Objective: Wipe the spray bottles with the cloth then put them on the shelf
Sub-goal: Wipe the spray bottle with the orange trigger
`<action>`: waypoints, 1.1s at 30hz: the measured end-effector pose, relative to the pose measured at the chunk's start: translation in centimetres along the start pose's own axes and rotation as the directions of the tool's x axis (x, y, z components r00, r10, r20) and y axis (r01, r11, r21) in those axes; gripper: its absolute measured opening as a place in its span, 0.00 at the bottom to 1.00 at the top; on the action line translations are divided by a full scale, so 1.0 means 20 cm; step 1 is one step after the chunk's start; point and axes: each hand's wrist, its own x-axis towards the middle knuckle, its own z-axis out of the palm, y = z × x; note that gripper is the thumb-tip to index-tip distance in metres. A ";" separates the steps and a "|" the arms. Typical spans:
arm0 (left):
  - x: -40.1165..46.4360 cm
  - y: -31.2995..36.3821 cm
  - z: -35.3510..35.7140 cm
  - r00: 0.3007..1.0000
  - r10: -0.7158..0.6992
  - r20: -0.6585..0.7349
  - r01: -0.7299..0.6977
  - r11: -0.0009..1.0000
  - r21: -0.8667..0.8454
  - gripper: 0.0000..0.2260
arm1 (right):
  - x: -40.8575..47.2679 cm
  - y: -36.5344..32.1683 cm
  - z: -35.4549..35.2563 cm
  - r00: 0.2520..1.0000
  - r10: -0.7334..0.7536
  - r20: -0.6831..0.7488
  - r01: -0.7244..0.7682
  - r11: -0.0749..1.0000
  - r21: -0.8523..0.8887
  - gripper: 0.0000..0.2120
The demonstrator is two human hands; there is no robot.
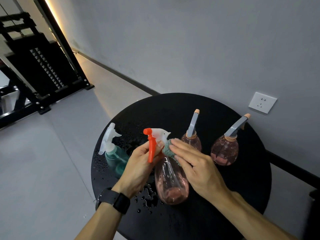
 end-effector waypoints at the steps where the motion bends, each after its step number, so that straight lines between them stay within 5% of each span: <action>1: 0.00 0.00 -0.01 1.000 0.009 -0.014 -0.009 1.000 -0.005 0.12 | -0.01 0.00 0.00 1.000 -0.002 0.015 0.002 1.000 0.004 0.18; 11: 0.01 0.05 -0.04 0.978 0.097 -0.182 -0.078 0.991 0.110 0.23 | -0.02 0.04 0.00 0.994 0.024 0.105 -0.020 0.999 -0.035 0.18; 19: 0.01 0.07 -0.06 0.956 0.198 -0.216 -0.134 0.952 0.277 0.28 | 0.01 0.06 -0.05 0.995 0.094 -0.032 -0.095 0.994 -0.051 0.18; 27: 0.02 0.03 -0.09 0.928 0.274 -0.253 -0.101 0.837 0.538 0.09 | 0.01 0.07 -0.06 0.992 0.113 -0.058 -0.116 0.992 -0.040 0.18; 33: 0.02 0.03 -0.11 0.903 0.335 -0.268 -0.075 0.739 0.670 0.14 | 0.00 0.06 -0.07 0.993 0.103 -0.060 -0.106 0.993 -0.054 0.18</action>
